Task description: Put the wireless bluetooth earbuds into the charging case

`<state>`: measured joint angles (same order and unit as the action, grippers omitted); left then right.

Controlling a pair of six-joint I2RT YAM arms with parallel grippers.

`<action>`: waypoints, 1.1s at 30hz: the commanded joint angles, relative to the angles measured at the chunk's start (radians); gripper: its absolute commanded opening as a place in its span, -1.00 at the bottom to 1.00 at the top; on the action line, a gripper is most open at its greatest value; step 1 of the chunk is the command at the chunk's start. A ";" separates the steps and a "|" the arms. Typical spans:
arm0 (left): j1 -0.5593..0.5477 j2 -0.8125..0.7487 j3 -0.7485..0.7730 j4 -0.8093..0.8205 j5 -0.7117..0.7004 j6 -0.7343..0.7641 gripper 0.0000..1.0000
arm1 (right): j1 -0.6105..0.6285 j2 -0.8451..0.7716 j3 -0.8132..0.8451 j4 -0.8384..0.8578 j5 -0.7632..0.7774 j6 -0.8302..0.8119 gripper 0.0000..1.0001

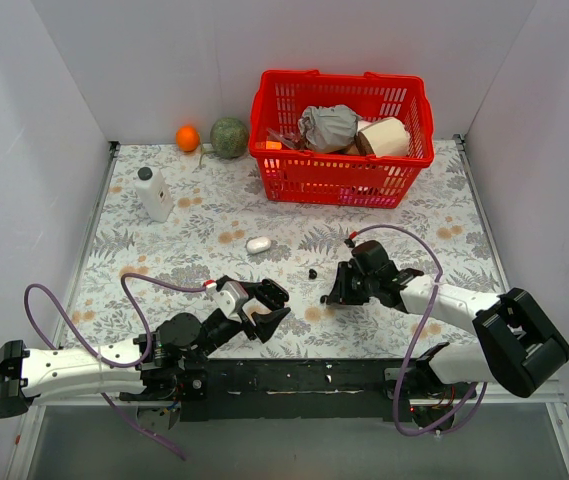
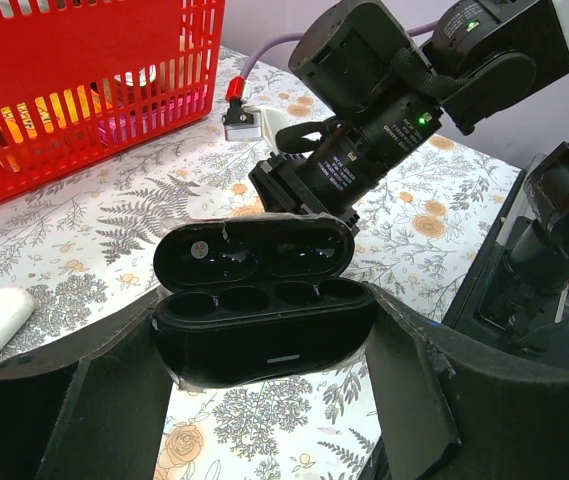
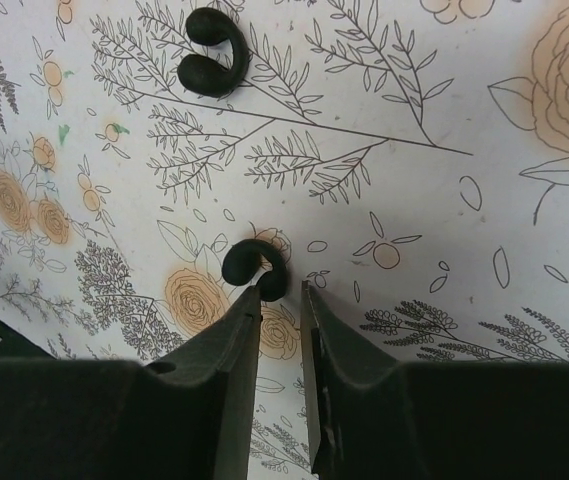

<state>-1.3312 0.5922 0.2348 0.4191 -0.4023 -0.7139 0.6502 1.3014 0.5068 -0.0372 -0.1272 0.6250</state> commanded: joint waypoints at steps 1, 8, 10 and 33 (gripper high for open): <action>-0.005 -0.008 -0.002 0.014 0.008 -0.002 -1.00 | 0.003 -0.025 -0.013 0.017 0.032 0.001 -0.39; -0.005 -0.009 -0.003 0.015 0.005 -0.002 -1.00 | 0.002 -0.048 -0.002 -0.007 0.063 -0.047 -0.77; -0.005 -0.011 -0.005 0.017 0.005 -0.004 -1.00 | 0.000 -0.042 -0.008 -0.009 0.063 -0.056 -0.90; -0.010 -0.002 -0.003 0.012 0.000 -0.018 -1.00 | 0.037 0.059 -0.005 0.042 -0.035 -0.048 -0.97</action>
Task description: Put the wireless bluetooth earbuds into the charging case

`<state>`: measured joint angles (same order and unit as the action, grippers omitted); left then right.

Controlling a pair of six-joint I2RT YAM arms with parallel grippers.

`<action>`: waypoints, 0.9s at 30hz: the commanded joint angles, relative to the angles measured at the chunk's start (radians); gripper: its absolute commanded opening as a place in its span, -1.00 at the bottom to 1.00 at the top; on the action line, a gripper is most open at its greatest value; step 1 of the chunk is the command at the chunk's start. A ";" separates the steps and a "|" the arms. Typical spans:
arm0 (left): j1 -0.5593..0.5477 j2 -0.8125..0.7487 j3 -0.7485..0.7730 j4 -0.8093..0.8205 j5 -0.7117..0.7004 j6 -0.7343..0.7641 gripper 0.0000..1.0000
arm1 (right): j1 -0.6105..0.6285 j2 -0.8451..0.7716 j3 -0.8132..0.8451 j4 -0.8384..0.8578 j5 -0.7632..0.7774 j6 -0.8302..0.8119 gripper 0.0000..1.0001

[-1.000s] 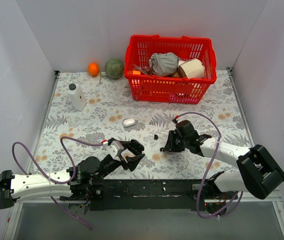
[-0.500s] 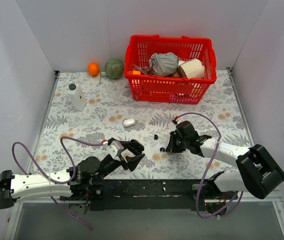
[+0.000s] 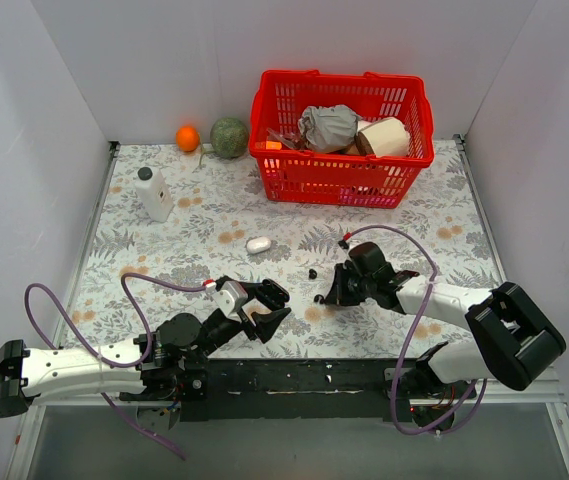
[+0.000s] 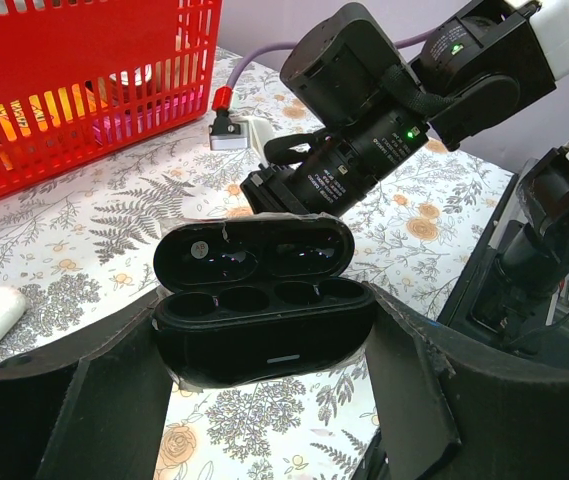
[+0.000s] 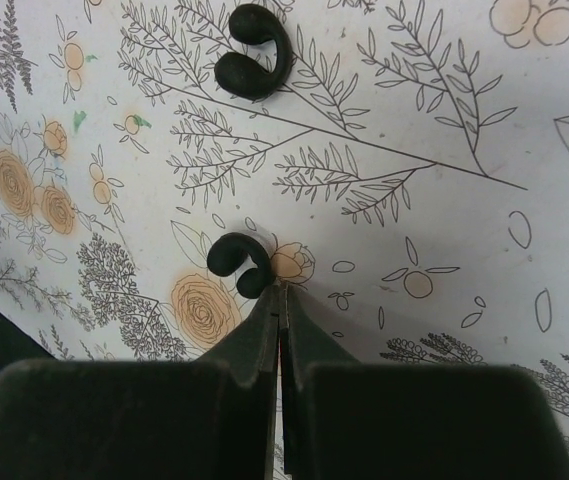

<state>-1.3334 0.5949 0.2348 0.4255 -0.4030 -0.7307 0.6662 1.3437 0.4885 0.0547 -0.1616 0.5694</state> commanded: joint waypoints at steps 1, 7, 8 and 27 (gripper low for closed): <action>-0.009 -0.004 0.000 0.001 0.000 -0.003 -1.00 | 0.022 0.014 0.013 -0.053 0.004 0.015 -0.97; -0.012 -0.003 0.000 0.004 0.003 -0.003 -1.00 | 0.033 0.002 0.004 -0.039 -0.022 0.012 -0.97; -0.012 -0.003 0.000 0.004 0.003 -0.003 -1.00 | 0.039 0.008 0.004 -0.032 -0.029 0.011 -0.97; -0.015 -0.026 -0.003 -0.016 -0.008 -0.001 -1.00 | 0.046 -0.153 0.157 -0.270 0.106 -0.212 -0.21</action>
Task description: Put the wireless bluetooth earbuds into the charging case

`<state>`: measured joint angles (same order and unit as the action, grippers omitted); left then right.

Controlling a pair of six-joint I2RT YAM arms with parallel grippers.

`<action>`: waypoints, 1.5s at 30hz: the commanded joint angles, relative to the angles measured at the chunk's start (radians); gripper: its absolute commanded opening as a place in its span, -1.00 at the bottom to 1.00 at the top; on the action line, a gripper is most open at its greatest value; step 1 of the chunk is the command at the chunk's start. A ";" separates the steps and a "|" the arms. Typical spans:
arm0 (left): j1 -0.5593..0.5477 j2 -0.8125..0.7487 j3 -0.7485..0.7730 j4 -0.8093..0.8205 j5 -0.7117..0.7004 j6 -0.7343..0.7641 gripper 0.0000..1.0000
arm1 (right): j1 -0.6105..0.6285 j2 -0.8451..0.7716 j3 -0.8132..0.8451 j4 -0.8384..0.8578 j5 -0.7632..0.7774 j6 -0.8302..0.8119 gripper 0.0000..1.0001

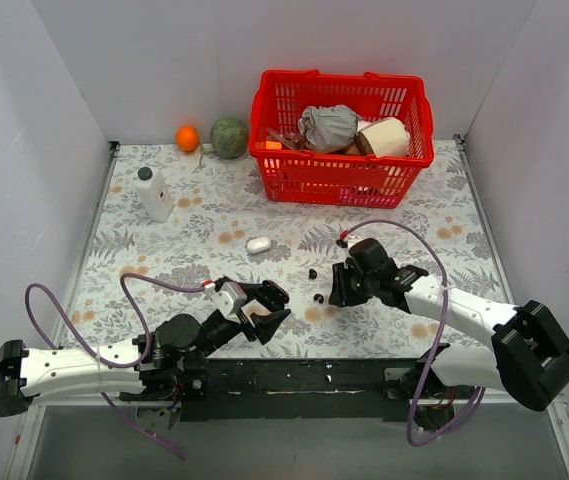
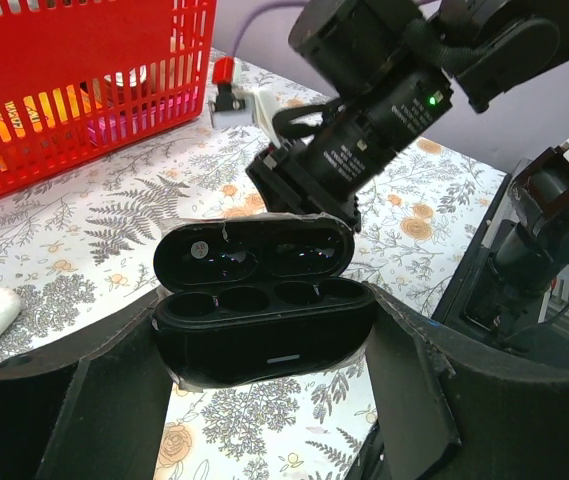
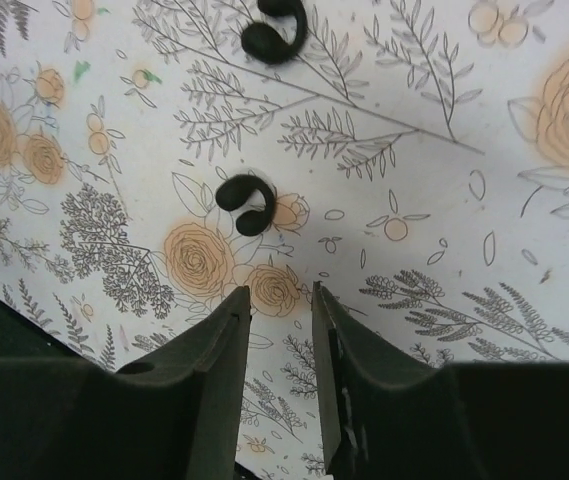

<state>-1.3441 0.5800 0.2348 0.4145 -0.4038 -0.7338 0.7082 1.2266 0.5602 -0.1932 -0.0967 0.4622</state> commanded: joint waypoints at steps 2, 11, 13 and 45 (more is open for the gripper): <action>-0.006 -0.011 0.000 -0.006 -0.009 0.007 -1.00 | 0.004 -0.018 0.109 -0.006 0.029 -0.149 -0.07; -0.007 -0.020 0.004 -0.017 -0.009 0.005 -1.00 | 0.002 0.180 0.211 0.011 0.061 -0.214 -0.18; -0.009 -0.025 0.003 -0.029 -0.010 0.002 -1.00 | 0.002 0.218 0.221 0.012 0.055 -0.227 -0.22; -0.010 -0.025 -0.008 -0.026 -0.018 -0.001 -1.00 | 0.037 0.300 0.202 0.049 -0.029 -0.235 -0.20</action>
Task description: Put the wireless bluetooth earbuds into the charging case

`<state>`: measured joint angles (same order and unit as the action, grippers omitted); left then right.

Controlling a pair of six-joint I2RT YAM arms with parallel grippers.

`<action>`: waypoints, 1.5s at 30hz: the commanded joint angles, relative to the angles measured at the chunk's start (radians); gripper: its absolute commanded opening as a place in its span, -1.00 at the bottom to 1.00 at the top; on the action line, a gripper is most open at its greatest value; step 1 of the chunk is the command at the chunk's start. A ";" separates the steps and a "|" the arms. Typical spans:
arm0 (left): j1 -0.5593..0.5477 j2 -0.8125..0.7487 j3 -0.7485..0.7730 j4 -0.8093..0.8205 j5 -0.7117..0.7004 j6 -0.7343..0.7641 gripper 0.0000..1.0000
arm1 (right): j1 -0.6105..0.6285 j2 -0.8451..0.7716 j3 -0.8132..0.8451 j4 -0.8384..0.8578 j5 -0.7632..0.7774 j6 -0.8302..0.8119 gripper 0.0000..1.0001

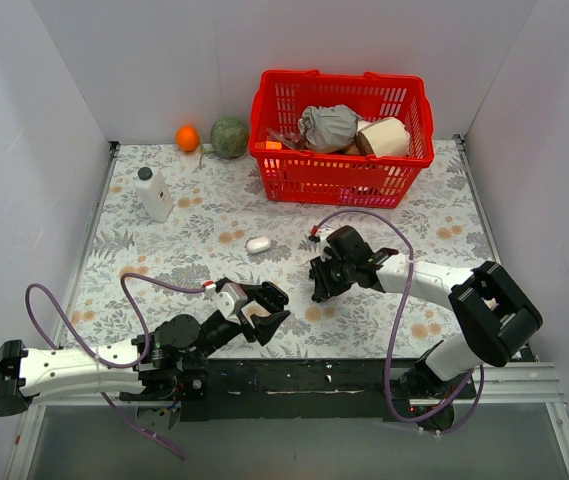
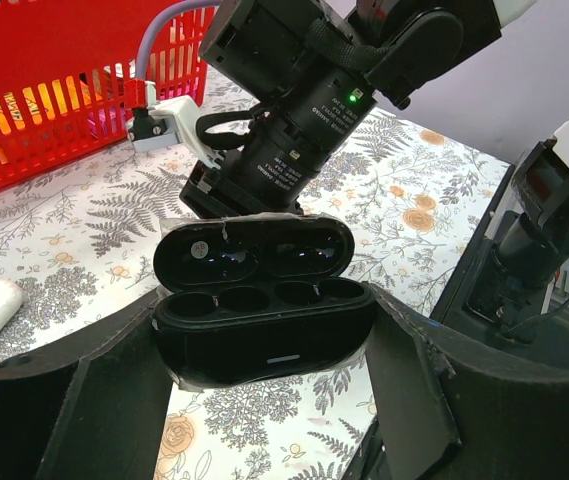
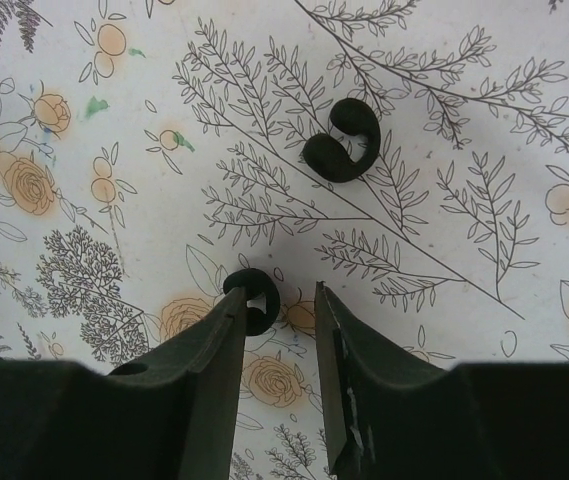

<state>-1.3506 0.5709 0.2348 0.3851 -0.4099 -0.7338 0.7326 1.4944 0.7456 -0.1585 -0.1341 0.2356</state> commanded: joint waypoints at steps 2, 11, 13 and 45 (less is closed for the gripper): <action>-0.004 -0.020 -0.009 0.001 -0.013 -0.004 -1.00 | 0.019 0.033 0.015 0.016 0.011 -0.009 -0.22; -0.005 -0.020 -0.011 0.003 -0.013 -0.009 -1.00 | 0.027 0.035 -0.005 0.031 -0.001 0.004 -0.53; -0.005 -0.020 -0.012 0.000 -0.013 -0.010 -1.00 | 0.027 0.032 -0.008 0.036 -0.004 0.005 -0.57; -0.010 -0.013 -0.003 -0.008 -0.006 -0.018 -1.00 | 0.041 -0.074 -0.103 0.073 0.005 0.090 -0.35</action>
<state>-1.3521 0.5621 0.2348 0.3733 -0.4099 -0.7494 0.7681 1.4536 0.6559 -0.0620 -0.1505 0.3122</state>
